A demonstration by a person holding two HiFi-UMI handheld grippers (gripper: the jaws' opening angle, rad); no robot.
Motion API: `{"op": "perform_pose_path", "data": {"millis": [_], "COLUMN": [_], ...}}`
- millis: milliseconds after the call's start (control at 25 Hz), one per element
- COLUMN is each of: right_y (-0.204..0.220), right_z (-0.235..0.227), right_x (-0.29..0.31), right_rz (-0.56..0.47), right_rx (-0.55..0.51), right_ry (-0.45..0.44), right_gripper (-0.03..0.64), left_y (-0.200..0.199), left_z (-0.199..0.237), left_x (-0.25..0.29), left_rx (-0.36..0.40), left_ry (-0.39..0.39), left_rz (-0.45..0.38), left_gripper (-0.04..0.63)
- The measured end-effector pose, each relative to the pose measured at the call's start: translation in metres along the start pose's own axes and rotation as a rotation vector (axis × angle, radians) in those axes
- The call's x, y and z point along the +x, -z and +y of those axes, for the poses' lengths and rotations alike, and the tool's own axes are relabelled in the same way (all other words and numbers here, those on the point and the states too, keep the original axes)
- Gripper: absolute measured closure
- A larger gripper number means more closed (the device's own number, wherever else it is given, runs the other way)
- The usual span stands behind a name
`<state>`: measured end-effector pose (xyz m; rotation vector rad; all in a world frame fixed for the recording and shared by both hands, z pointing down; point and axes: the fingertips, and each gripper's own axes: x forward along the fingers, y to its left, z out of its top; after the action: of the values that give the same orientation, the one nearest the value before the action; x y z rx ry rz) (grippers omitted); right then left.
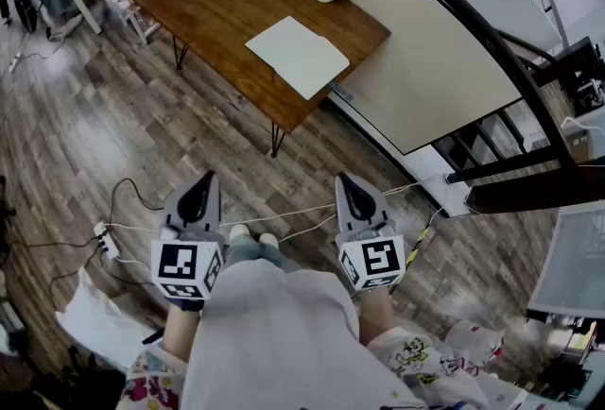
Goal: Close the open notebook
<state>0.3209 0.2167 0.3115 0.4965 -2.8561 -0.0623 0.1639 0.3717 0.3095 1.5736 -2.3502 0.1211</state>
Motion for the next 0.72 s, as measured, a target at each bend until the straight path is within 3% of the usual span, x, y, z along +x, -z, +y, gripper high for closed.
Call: {"op": "perform_pose_path", "data": {"millis": [520,720], "right_y": [0.007,0.009], "right_z": [0.003,0.005], "right_x": [-0.015,-0.011], "right_rz": [-0.013,-0.010], "right_rx": [0.053,0.062], "right_ry": [-0.058,-0.090], "right_gripper": [0.612,0.548], "left_y": [0.012,0.015], "left_z": [-0.006,0.001], "left_x": [-0.020,-0.025], "left_rx": [-0.023,-0.028], "left_ry": [-0.060,-0.100], "left_rz": [-0.010,-0.009], "left_gripper": [0.592,0.591]}}
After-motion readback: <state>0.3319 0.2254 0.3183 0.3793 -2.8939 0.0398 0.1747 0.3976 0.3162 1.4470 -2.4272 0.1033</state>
